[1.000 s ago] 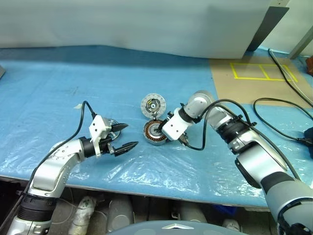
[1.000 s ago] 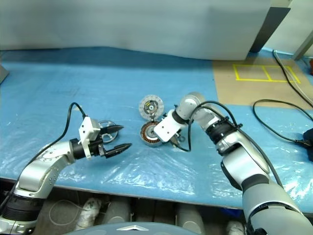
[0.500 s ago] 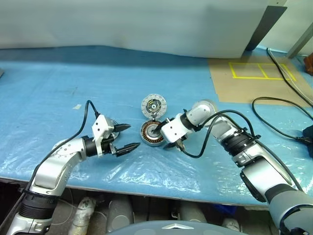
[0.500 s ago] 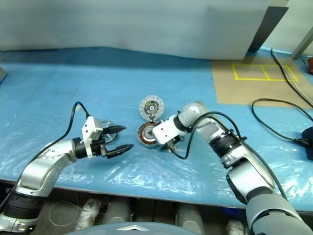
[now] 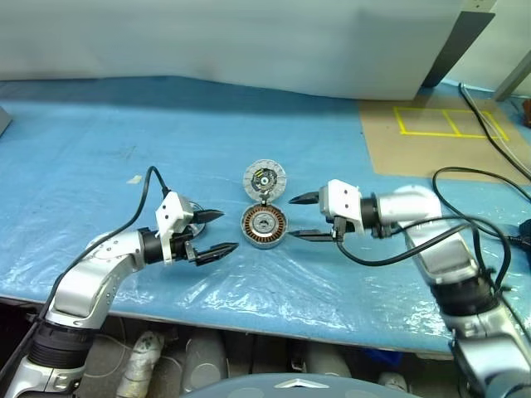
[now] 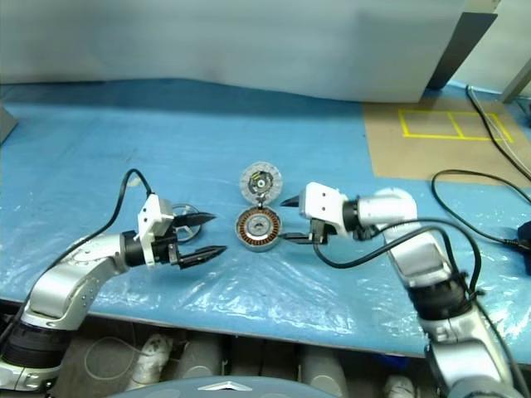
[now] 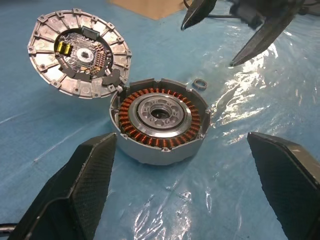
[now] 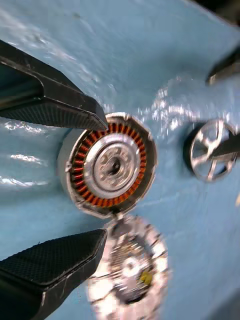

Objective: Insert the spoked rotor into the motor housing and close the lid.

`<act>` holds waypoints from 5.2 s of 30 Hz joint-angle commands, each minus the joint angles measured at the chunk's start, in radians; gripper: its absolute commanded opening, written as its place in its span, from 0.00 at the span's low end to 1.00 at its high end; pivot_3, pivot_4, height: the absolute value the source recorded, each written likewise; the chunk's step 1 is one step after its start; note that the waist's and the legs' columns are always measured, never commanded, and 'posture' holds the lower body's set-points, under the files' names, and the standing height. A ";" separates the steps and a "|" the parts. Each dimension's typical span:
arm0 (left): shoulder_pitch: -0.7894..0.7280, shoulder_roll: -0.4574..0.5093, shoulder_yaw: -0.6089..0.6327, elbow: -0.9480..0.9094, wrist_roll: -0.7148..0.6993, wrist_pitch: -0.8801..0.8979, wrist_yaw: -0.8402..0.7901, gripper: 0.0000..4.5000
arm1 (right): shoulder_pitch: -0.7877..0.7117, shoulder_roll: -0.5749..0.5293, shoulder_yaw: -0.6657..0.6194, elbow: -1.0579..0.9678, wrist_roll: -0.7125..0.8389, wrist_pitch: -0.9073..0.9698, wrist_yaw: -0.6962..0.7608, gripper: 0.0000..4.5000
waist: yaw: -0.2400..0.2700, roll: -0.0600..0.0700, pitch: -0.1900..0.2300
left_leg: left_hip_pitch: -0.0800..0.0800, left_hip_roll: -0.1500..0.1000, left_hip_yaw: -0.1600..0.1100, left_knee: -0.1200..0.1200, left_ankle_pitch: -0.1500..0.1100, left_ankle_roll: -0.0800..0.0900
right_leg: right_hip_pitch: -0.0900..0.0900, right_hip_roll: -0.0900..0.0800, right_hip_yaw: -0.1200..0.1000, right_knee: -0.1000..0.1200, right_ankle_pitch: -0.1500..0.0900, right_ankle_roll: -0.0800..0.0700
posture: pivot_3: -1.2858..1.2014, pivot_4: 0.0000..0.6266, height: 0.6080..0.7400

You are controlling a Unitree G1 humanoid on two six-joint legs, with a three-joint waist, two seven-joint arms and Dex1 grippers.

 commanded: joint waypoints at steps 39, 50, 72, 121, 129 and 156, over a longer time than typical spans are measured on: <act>-0.048 0.013 -0.031 0.081 0.036 -0.073 -0.100 0.98 | 0.260 0.019 0.001 -0.069 -0.025 0.019 -0.366 0.12 | -0.002 0.001 0.000 | 0.008 -0.002 0.000 -0.010 0.002 -0.004 | 0.009 0.000 0.000 -0.011 0.000 0.002 | 0.52 0.24 1.00; -0.022 0.013 -0.025 0.070 0.027 -0.092 -0.110 0.98 | -0.031 0.066 -0.056 -0.203 0.345 0.368 -0.245 0.12 | -0.010 0.001 0.000 | 0.008 -0.002 0.000 -0.011 0.002 -0.004 | 0.008 0.000 0.000 -0.011 0.000 0.002 | 0.52 0.24 1.00; 0.044 -0.007 -0.006 0.021 0.032 -0.161 -0.054 0.98 | -0.234 0.104 0.242 0.268 0.126 0.014 -0.027 0.12 | -0.012 0.001 0.000 | 0.004 -0.002 0.001 -0.009 0.002 -0.004 | 0.005 0.000 -0.001 -0.009 0.000 0.002 | 0.52 0.24 1.00; 0.035 -0.054 -0.025 0.296 0.096 -0.388 -0.158 0.98 | -0.246 0.155 0.147 0.249 0.172 0.082 -0.054 0.42 | -0.010 0.001 0.000 | 0.005 -0.001 0.000 -0.007 0.002 -0.004 | 0.005 0.000 -0.001 -0.008 0.000 0.002 | 0.52 0.24 1.00; 0.029 -0.049 -0.029 0.245 0.091 -0.342 -0.141 0.98 | -0.229 0.174 0.156 0.246 0.189 0.094 -0.040 0.01 | -0.010 0.001 0.000 | 0.004 -0.001 0.000 -0.007 0.002 -0.004 | 0.005 0.000 -0.001 -0.008 0.000 0.002 | 0.52 0.24 1.00; 0.007 -0.036 -0.031 0.024 0.061 -0.130 -0.048 0.98 | -0.231 0.176 0.204 0.396 0.086 0.041 -0.091 0.01 | -0.012 0.001 0.000 | 0.005 -0.001 0.000 -0.006 0.002 -0.004 | 0.006 0.000 -0.001 -0.007 0.000 0.002 | 0.52 0.24 1.00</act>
